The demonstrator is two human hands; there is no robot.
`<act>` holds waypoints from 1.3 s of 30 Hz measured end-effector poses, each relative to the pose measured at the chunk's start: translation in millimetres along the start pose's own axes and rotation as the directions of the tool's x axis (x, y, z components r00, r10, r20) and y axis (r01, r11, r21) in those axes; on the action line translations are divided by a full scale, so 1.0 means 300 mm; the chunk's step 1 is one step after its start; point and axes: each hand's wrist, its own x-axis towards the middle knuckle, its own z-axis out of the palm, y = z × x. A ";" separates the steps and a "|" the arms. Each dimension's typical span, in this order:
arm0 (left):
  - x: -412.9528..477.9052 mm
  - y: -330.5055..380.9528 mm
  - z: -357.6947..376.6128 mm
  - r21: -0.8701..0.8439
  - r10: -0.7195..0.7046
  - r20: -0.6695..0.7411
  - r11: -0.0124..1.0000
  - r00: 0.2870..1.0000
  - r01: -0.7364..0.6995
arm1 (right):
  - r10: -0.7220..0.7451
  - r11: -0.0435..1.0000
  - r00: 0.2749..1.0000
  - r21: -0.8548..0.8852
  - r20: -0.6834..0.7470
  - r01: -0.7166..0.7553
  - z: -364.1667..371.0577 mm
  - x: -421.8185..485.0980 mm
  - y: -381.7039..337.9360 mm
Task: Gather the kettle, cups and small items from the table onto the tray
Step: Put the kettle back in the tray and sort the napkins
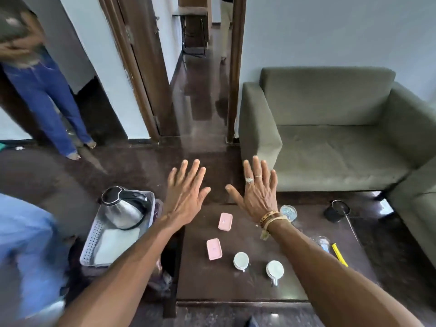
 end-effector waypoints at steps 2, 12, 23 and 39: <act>-0.007 -0.025 -0.031 0.009 -0.023 -0.015 1.000 1.000 0.023 | -0.036 0.999 0.999 0.022 -0.009 0.036 -0.014 0.015 -0.040; -0.059 -0.075 -0.087 0.076 -0.195 -0.019 0.978 0.981 0.196 | -0.235 0.969 0.972 0.076 -0.001 0.235 -0.007 0.101 -0.130; -0.080 -0.102 -0.119 0.172 -0.282 -0.115 0.939 0.953 0.298 | -0.385 0.919 0.923 0.083 -0.017 0.385 0.001 0.138 -0.164; -0.120 -0.178 -0.209 0.194 -0.372 -0.171 0.895 0.912 0.401 | -0.474 0.878 0.878 0.116 0.066 0.465 -0.012 0.164 -0.306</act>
